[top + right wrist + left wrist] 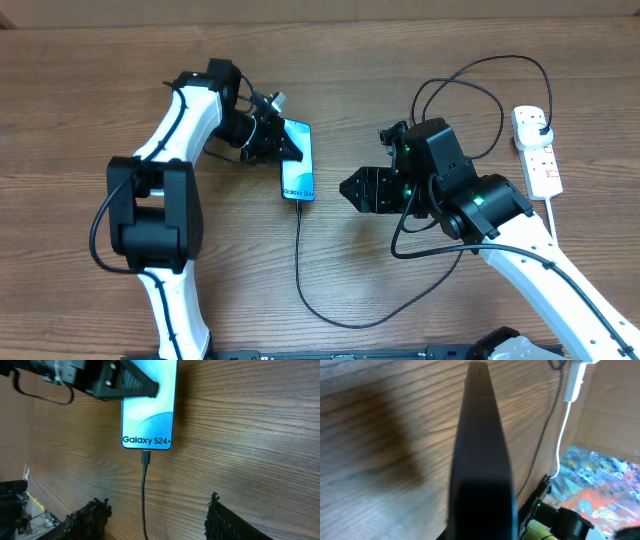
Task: Plug charger to phone and switch on socket
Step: 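Open the right gripper, lower the phone and release it with the left gripper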
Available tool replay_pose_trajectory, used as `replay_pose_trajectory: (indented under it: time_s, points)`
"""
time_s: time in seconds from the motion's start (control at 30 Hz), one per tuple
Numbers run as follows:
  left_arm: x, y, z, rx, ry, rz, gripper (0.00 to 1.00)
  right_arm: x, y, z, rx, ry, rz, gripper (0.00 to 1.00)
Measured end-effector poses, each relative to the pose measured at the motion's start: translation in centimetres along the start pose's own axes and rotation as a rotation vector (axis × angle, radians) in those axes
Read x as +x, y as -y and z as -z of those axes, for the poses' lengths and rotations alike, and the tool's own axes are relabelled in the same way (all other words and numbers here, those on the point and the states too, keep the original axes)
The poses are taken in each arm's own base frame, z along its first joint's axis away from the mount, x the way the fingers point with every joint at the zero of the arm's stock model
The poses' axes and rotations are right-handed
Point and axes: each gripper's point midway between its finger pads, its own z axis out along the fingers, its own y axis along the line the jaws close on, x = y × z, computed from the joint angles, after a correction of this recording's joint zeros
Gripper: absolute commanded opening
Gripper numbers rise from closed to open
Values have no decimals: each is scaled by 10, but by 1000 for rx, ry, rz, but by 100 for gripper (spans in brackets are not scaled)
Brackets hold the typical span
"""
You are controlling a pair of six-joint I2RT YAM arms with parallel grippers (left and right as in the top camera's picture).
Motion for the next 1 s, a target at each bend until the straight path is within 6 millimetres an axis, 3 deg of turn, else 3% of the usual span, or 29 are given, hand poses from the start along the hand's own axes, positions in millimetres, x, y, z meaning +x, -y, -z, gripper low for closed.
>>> replay_pose_trajectory:
  time_s: [0.13,0.6,0.77,1.0]
  points:
    - [-2,-17,-8,-6,-16,31,4,0,1,0,6,2,6,66]
    - [0,-49,-33,-10,-69,103,4,0,2,0,12,0,10,67]
    - [0,-52,-33,-25,-66,113,4,0,2,0,12,0,9,67]
    - [0,-53,-33,-37,-66,132,12,0,2,0,12,0,10,67]
